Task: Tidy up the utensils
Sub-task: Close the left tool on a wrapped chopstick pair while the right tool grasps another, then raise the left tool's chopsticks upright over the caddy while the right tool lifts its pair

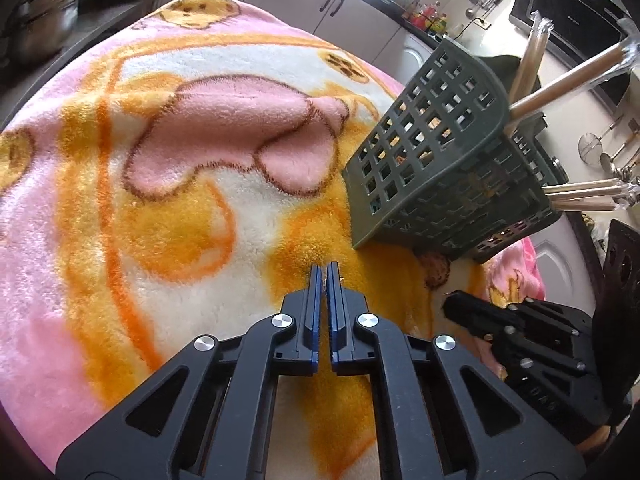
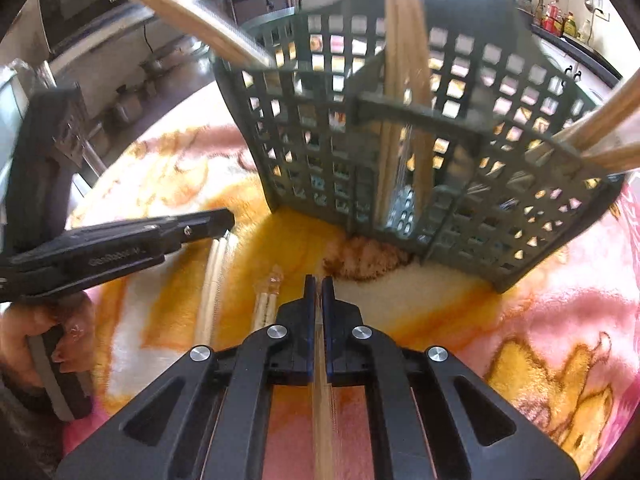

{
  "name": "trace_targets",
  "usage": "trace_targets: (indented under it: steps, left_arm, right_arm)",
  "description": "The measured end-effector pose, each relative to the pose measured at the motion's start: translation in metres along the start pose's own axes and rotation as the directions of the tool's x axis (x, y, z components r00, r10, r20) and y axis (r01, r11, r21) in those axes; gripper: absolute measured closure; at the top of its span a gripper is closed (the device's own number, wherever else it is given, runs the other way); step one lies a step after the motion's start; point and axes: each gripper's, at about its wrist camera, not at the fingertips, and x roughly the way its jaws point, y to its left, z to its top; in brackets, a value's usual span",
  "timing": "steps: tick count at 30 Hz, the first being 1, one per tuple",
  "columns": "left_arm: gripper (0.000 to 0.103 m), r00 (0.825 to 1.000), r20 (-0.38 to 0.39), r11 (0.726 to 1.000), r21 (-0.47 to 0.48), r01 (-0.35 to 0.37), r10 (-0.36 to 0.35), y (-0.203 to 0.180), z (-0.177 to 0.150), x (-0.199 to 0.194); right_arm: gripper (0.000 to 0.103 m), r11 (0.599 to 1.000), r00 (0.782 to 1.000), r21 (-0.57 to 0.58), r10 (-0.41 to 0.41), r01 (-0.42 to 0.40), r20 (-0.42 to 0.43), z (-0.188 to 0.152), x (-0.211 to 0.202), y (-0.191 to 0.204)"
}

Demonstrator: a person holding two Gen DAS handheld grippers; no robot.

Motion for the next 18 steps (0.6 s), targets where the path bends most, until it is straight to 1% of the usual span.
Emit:
trace_targets:
  steps: [4, 9, 13, 16, 18]
  left_arm:
    - [0.102, 0.999, 0.039, 1.000, -0.001, 0.018, -0.018, -0.003, 0.000, -0.017]
    - [0.102, 0.993, 0.104, 0.998, 0.035, 0.054, -0.057, -0.018, 0.001, -0.050]
    - [0.102, 0.986, 0.141, 0.994, 0.072, 0.083, -0.093, -0.034, 0.003, -0.070]
    - [0.102, 0.979, 0.161, 0.989, 0.098, 0.111, -0.126, -0.046, 0.005, -0.082]
    - [0.102, 0.974, 0.176, 0.985, 0.121, 0.126, -0.146, -0.058, 0.007, -0.091]
  right_arm:
    - [0.100, 1.000, 0.999, 0.016, 0.016, -0.017, 0.052, 0.001, -0.022, -0.006]
    - [0.100, 0.998, 0.988, 0.038, 0.044, -0.050, 0.146, 0.003, -0.059, -0.013]
    - [0.100, 0.996, 0.974, 0.055, 0.058, -0.072, 0.220, 0.001, -0.088, -0.020]
    - [0.100, 0.994, 0.957, 0.065, 0.064, -0.085, 0.281, 0.002, -0.108, -0.025]
    - [0.100, 0.994, 0.948, 0.068, 0.060, -0.086, 0.312, 0.003, -0.116, -0.019]
